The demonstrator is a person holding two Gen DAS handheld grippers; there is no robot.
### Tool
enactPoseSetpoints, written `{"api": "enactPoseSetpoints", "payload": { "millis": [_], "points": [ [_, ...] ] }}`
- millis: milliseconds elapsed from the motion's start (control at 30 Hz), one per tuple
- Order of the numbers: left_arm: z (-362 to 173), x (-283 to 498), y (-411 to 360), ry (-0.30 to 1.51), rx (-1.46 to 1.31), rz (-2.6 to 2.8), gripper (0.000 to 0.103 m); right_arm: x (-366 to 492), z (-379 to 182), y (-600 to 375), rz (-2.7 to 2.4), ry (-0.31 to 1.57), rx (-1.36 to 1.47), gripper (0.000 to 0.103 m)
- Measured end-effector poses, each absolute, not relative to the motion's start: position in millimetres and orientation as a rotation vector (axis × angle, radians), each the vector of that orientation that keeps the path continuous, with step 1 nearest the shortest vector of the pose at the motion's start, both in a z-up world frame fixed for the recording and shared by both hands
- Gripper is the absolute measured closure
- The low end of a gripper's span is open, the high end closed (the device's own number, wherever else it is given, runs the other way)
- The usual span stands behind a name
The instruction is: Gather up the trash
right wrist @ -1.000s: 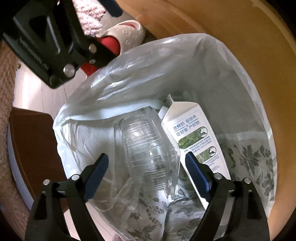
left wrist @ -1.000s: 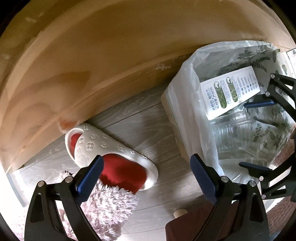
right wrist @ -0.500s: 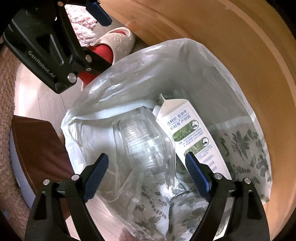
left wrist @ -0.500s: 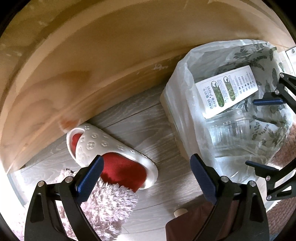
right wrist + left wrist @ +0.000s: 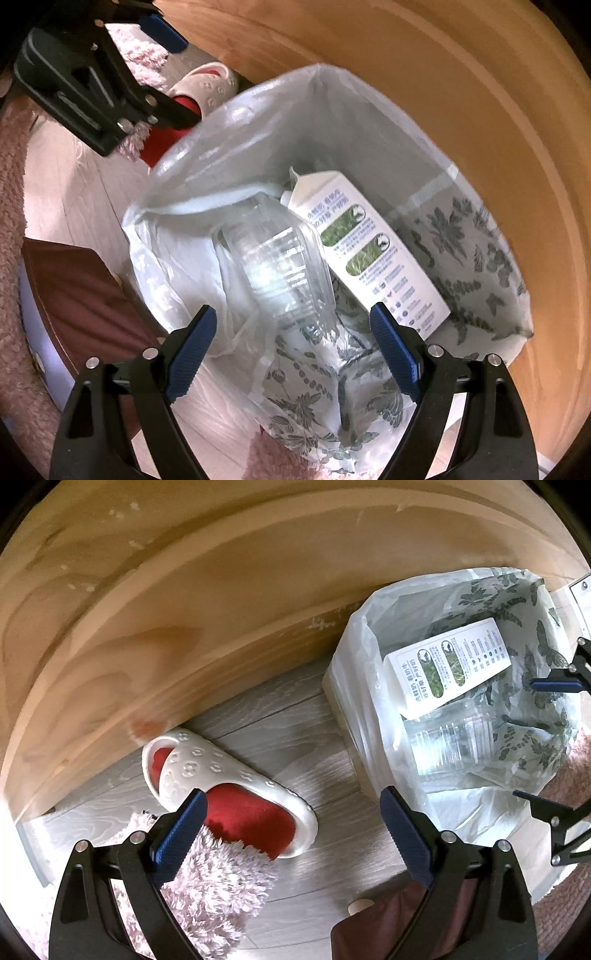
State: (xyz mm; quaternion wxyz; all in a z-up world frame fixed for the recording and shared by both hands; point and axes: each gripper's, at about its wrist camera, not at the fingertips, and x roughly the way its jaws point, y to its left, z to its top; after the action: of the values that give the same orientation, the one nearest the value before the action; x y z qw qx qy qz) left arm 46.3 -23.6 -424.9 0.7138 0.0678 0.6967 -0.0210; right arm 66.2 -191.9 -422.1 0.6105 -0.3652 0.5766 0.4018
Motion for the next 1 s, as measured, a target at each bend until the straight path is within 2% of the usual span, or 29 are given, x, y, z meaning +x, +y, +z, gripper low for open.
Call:
{"api": "enactPoseSetpoints", "payload": {
  "millis": [133,167,233,267,300,367,400,433,667,867,900,967,1000],
  "points": [
    [-423,44,-22,1.538,0.151,-0.038,0.012,71,-448,-191,0.909,1.387,-0.845,0.022],
    [-423,44,-21,1.537,0.149,-0.036,0.012,74,-452,-190,0.911,1.403,-0.832,0.024],
    [-421,43,-18,1.533,0.143,-0.030,0.012,78,-458,-185,0.932,1.435,-0.790,0.050],
    [-421,43,-17,1.532,0.138,-0.025,0.012,80,-456,-183,0.941,1.416,-0.774,0.052],
    [-420,43,-15,1.532,0.134,-0.020,0.012,81,-454,-180,0.967,1.414,-0.754,0.060],
    [-420,43,-13,1.533,0.126,-0.011,0.012,81,-449,-174,0.996,1.395,-0.744,0.064],
    [-420,43,-12,1.534,0.124,-0.009,0.012,80,-448,-171,1.015,1.391,-0.736,0.096],
    [-420,43,-12,1.534,0.124,-0.009,0.012,81,-447,-168,1.035,1.406,-0.710,0.099],
    [-423,44,-14,1.542,0.132,-0.018,0.012,72,-454,-151,1.088,1.394,-0.703,0.099],
    [-422,45,-13,1.541,0.131,-0.016,0.012,80,-448,-155,1.058,1.419,-0.676,0.093],
    [-422,45,-13,1.539,0.133,-0.016,0.012,80,-446,-156,1.052,1.418,-0.673,0.089],
    [-422,45,-13,1.537,0.133,-0.015,0.012,78,-437,-158,1.026,1.406,-0.669,0.057],
    [-421,44,-14,1.536,0.132,-0.014,0.012,80,-432,-161,1.016,1.396,-0.665,0.050]
  ]
}}
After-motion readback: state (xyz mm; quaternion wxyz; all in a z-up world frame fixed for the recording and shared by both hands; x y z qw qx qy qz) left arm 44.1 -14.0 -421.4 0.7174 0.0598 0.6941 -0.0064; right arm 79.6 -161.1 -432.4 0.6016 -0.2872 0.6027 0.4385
